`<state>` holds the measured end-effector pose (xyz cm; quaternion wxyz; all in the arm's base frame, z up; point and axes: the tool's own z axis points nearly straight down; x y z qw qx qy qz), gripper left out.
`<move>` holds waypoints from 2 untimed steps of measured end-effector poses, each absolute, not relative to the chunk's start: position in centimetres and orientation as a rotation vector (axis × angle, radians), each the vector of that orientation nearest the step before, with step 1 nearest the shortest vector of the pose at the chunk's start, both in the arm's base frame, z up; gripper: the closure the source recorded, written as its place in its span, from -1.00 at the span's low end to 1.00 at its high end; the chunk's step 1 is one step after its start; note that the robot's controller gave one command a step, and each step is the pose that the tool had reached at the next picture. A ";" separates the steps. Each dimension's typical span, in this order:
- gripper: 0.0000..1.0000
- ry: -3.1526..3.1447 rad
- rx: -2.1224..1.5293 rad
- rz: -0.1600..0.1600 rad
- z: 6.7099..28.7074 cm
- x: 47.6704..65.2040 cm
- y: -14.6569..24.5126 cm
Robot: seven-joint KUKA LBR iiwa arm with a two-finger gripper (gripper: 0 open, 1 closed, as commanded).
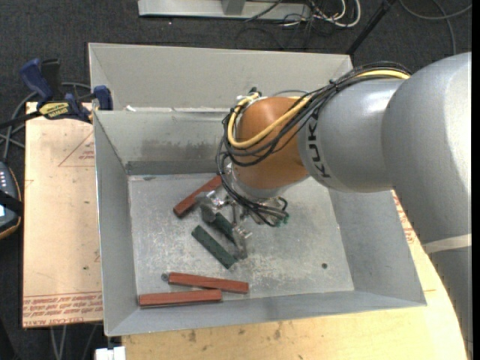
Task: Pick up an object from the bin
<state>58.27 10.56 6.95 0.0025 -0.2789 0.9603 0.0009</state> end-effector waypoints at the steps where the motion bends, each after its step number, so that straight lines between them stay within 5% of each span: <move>1: 1.00 3.013 -0.871 0.003 7.1 58.3 10.5; 2: -1.00 3.014 -0.871 0.003 7.0 58.2 10.5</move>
Offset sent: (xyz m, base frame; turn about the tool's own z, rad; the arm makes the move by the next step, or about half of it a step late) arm 0.0000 0.0000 0.0000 0.0000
